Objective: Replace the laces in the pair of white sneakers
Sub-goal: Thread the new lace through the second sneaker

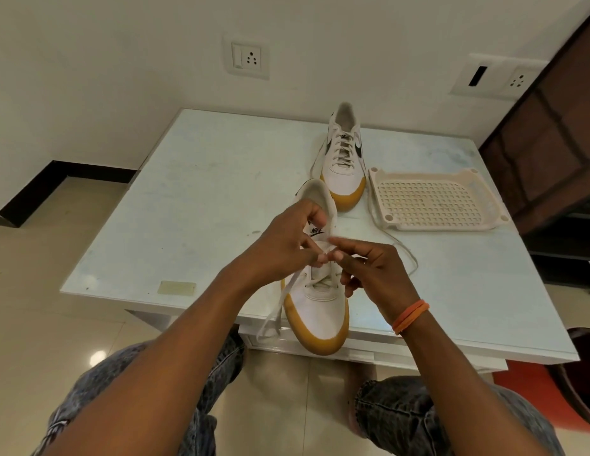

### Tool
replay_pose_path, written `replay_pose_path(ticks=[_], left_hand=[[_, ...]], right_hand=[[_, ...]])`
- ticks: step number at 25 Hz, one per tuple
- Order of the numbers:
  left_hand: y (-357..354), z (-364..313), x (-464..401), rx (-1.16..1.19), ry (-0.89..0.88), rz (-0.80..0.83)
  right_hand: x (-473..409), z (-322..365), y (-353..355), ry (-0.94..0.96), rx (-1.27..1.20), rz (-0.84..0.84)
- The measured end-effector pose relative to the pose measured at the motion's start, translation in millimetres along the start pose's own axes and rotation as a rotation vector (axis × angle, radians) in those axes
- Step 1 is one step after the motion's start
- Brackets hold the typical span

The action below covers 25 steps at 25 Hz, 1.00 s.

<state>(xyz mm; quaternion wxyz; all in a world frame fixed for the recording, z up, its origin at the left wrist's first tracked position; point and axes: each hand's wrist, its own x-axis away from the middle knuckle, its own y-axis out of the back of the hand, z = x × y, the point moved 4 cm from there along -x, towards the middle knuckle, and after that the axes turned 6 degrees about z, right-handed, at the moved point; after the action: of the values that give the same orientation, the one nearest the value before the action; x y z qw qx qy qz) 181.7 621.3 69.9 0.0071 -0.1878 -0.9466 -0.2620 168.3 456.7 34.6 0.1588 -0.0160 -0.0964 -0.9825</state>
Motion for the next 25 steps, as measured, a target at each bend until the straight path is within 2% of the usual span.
replay_pose_path(ticks=[6,9,13,17,21,23,25], left_hand=[[-7,2,-4,0.117,0.095,0.039],[-8,3,-5,0.098,0.097,0.032],[-12,2,-6,0.028,0.078,0.014],[-18,1,-5,-0.168,-0.001,-0.092],[-22,6,-6,-0.295,-0.014,-0.113],[-22,13,-6,-0.552,-0.007,-0.117],[-24,17,-4,-0.814,0.007,-0.154]], right_hand=[[-1,-7,2,0.024,0.254,0.003],[0,-8,1,0.019,0.248,-0.029],[0,-10,-1,-0.051,0.16,-0.153],[0,-13,4,-0.141,-0.07,-0.248],[0,-18,4,-0.215,-0.147,-0.21],[-1,-22,8,-0.251,-0.139,-0.219],[-1,-26,16,-0.264,-0.103,-0.298]])
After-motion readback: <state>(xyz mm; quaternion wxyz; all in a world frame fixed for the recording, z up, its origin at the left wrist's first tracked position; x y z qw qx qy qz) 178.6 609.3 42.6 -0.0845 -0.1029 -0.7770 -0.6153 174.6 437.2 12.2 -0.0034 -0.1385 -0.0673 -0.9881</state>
